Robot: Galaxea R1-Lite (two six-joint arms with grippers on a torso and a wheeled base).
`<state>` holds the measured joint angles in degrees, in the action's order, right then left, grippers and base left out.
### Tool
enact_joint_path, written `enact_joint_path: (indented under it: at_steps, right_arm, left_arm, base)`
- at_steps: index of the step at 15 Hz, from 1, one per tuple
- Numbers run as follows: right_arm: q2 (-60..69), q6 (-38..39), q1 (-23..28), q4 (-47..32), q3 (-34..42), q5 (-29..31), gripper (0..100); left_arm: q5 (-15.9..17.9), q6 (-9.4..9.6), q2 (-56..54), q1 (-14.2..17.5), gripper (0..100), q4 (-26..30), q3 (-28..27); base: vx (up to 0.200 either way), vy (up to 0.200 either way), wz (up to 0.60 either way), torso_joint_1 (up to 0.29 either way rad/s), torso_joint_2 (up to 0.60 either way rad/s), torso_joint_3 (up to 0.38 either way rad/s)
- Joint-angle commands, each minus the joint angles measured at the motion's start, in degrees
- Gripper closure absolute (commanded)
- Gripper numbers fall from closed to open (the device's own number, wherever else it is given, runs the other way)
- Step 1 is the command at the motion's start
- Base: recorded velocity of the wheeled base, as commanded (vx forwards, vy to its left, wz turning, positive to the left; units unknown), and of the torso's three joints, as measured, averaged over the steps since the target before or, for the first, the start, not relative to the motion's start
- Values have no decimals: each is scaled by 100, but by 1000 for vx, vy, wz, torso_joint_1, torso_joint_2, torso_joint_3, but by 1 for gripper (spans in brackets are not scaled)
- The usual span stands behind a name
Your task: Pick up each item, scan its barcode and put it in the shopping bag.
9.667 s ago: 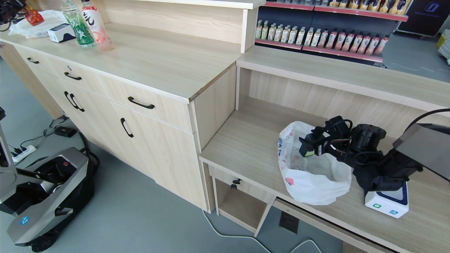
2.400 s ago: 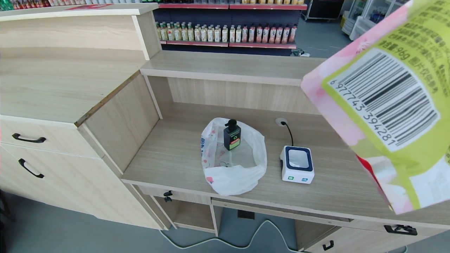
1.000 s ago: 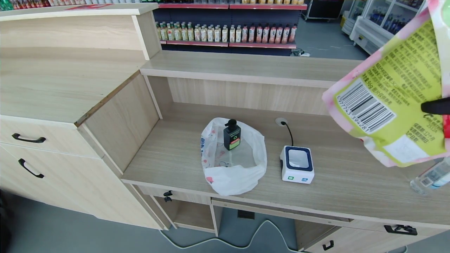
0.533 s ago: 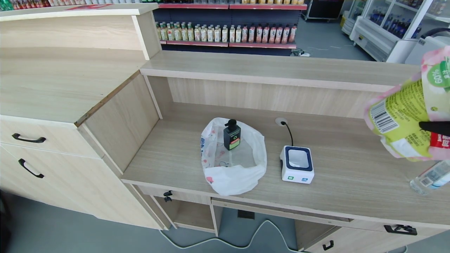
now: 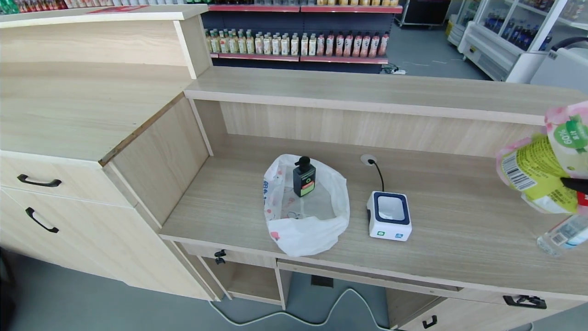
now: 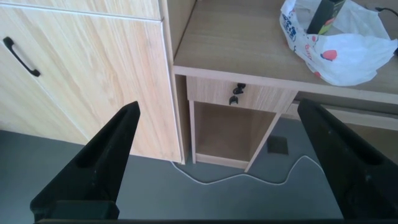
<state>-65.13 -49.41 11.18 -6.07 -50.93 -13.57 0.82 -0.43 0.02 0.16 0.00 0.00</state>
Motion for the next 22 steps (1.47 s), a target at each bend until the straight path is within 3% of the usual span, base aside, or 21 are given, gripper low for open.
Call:
enact_joint_path:
  at_steps: [1,4,5,7,9,11,17,22]
  right_arm:
    - [-210,-148,95,80,-22,3,100]
    - [-527,-807,104,554,40,-5,100]
    - [-781,-1168,86,1108,163,-58,100]
    - [-1186,-2257,271,1468,189,-234,100]
    - [-1608,-3233,737,1855,207,-1139,100]
    - [-1986,-3541,956,1996,242,-1878,100]
    - [-2610,-3813,1299,2110,233,-1965,100]
    - [-3304,-5175,1563,3191,444,-2607,100]
  left_arm:
    - [-3,-1,-2,2,0,0,0]
    - [-3,-1,-2,2,0,0,0]
    - [-3,-1,-2,2,0,0,0]
    - [-3,-1,-2,2,0,0,0]
    - [-3,-1,-2,2,0,0,0]
    - [-3,-1,-2,2,0,0,0]
    - [-3,-1,-2,2,0,0,0]
    - [-3,-1,-2,2,0,0,0]
  base:
    - [0,0,600,-2,7,-2]
    - [0,0,600,9,2,2]
    - [0,0,600,-2,2,-2]
    - [0,0,0,0,0,0]
    - [0,0,0,0,0,0]
    - [0,0,0,0,0,0]
    - [0,0,0,0,0,0]
    - [0,0,0,0,0,0]
